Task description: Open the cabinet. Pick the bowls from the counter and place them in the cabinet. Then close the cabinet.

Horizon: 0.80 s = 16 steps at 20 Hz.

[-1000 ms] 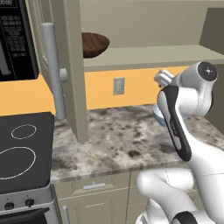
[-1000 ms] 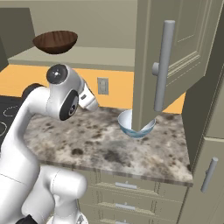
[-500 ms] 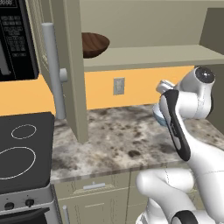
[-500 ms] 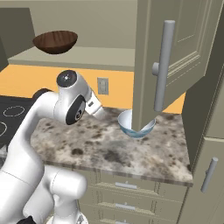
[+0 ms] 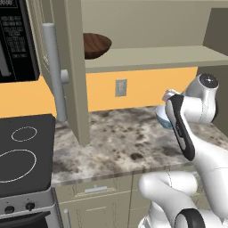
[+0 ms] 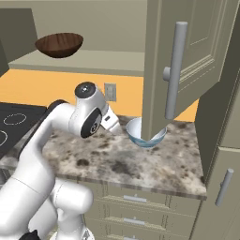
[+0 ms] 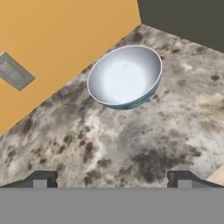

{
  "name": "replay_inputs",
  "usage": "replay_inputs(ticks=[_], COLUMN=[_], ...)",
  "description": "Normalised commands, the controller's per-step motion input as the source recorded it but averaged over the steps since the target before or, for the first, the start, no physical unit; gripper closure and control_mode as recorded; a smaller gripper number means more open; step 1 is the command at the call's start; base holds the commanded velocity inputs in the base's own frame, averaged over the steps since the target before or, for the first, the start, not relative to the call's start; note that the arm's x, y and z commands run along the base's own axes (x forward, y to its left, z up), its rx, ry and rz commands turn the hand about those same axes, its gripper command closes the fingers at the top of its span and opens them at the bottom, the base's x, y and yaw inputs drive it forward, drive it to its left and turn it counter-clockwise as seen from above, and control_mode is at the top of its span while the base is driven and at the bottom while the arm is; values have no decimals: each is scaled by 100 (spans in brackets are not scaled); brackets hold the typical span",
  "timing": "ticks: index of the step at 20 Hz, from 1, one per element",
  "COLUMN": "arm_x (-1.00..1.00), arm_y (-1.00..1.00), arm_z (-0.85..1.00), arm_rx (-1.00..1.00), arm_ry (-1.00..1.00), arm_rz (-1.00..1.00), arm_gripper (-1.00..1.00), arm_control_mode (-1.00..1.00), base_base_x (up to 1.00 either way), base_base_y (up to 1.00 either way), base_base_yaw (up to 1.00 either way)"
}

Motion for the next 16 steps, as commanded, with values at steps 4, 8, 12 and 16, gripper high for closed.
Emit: replay_inputs(ticks=[4, 8, 12, 16], arm_x=[19, 22, 23, 24], arm_y=[-21, -20, -16, -18], arm_z=[-29, -28, -28, -27], arm_rx=[-1, -1, -1, -1], arm_ry=[8, 7, 5, 4], arm_rz=[0, 0, 0, -2], arm_gripper=[-100, -100, -100, -100], arm_control_mode=[-100, -100, -100, -100], base_base_x=[0, 0, 0, 0], base_base_y=[0, 0, 0, 0], base_base_yaw=[0, 0, 0, 0])
